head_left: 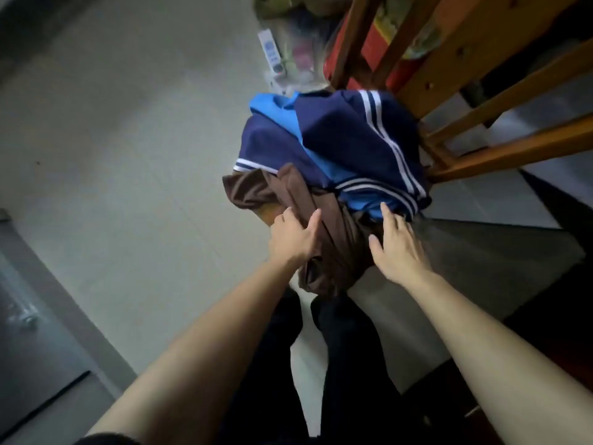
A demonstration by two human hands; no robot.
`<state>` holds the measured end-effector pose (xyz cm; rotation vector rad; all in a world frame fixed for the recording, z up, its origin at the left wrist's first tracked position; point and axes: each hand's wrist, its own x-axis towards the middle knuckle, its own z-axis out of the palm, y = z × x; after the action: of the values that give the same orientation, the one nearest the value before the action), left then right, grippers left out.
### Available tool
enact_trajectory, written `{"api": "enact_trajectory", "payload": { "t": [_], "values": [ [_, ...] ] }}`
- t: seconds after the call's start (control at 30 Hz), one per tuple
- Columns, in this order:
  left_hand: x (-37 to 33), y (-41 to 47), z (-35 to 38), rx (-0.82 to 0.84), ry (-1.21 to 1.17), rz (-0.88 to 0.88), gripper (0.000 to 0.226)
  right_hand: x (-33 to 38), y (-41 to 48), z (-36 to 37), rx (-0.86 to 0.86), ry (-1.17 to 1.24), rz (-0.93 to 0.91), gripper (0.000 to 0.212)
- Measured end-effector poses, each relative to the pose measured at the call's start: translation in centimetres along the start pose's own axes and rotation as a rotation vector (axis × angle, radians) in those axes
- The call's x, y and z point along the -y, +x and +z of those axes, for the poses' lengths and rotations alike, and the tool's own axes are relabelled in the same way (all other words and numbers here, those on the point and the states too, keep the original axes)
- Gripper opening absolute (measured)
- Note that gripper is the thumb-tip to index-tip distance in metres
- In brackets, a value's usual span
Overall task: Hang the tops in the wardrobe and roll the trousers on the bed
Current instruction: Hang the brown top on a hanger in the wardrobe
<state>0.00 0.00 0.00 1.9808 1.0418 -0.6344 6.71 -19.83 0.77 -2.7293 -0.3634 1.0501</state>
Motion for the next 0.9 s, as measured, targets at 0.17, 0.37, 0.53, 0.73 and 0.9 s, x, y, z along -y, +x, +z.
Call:
{"api": "enact_trajectory", "payload": {
  "t": [0.17,0.37,0.53,0.73,0.9],
  "values": [
    [3.0,1.9,4.3,-0.041,-0.002,0.007,0.039,-0.3,1.3,7.2,-0.007,0.143,0.112,0.056],
    [5.7,1.2,1.6,-0.152,-0.235,-0.167,0.019,2.4,1.3,6.0,-0.186,0.449,0.181,0.033],
    [4.8,-0.3,-6.3,-0.386,-0.511,-0.335,0.015,7.6,0.2,0.4,-0.327,0.615,0.190,0.044],
    [1.4,-6.0,-18.9,-0.651,-0.660,-0.393,0.031,15.1,-1.4,-10.5,-0.406,0.858,0.123,0.044],
    [-1.6,-13.6,-29.0,-0.784,-1.007,-0.345,0.031,21.6,-4.9,-20.1,-0.398,0.976,-0.099,0.046]
  ]
}}
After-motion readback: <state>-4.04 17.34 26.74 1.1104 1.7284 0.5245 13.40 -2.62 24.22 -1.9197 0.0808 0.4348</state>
